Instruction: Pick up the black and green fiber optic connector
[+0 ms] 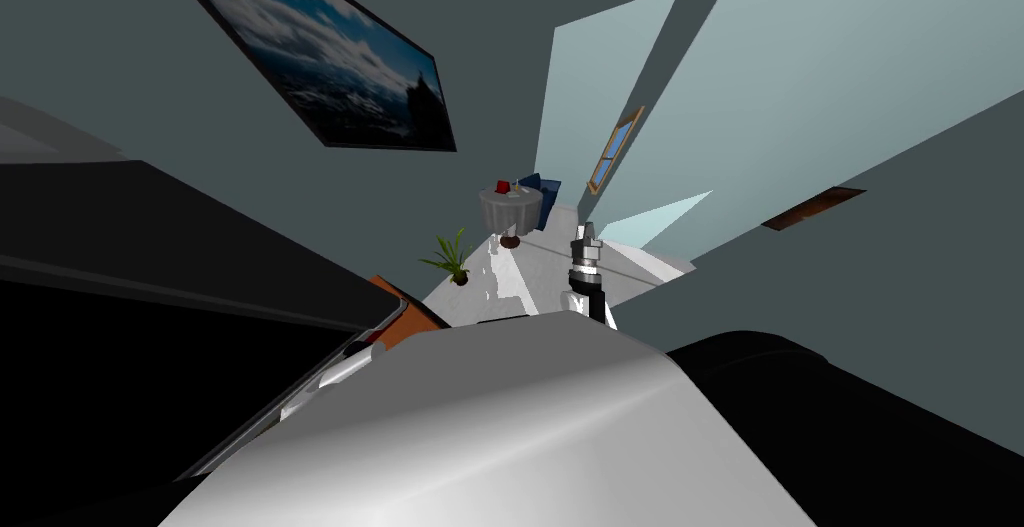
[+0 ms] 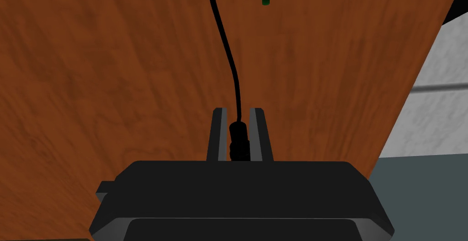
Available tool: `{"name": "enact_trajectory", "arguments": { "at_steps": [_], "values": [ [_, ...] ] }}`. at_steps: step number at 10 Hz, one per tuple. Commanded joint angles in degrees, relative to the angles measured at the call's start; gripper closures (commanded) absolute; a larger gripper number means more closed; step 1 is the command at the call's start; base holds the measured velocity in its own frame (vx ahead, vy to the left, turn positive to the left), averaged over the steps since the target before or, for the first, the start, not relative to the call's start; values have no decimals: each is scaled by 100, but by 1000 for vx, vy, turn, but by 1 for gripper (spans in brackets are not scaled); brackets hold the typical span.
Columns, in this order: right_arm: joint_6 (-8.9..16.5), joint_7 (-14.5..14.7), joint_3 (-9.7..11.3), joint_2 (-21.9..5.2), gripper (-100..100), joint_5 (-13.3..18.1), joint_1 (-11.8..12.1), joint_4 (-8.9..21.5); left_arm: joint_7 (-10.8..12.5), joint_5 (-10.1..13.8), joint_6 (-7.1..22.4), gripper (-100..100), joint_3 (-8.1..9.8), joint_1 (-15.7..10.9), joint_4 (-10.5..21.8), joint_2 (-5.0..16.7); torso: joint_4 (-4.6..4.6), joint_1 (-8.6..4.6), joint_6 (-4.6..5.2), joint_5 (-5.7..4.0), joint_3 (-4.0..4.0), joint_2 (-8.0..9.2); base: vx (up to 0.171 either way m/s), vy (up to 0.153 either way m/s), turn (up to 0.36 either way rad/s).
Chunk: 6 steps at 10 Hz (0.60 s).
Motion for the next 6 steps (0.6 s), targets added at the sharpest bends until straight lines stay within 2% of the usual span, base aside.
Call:
{"name": "enact_trajectory", "arguments": {
  "at_steps": [1,2,4,5,6],
  "values": [
    [0,0,0,0,0,0,0,0,0,0,0,0,0,0,0,0,0,0,0,0,0,0,0,0,0],
    [0,0,0,0,0,0,0,0,-1,138,141,100,-2,-31,-74,185,0,0,0,0,0,0,-16,-34,-15],
    [0,0,1,1,0,0,0,0,57,245,299,100,-10,8,-249,348,3,-22,2,-5,4,7,-25,-59,-12],
    [0,0,1,1,0,0,0,0,30,212,223,100,-7,-3,-182,289,2,-25,-1,-10,6,9,-10,-22,2],
    [0,0,0,0,0,0,0,0,30,223,243,0,-5,1,-194,302,1,-15,-1,-5,4,6,0,0,0]
  ]
}}
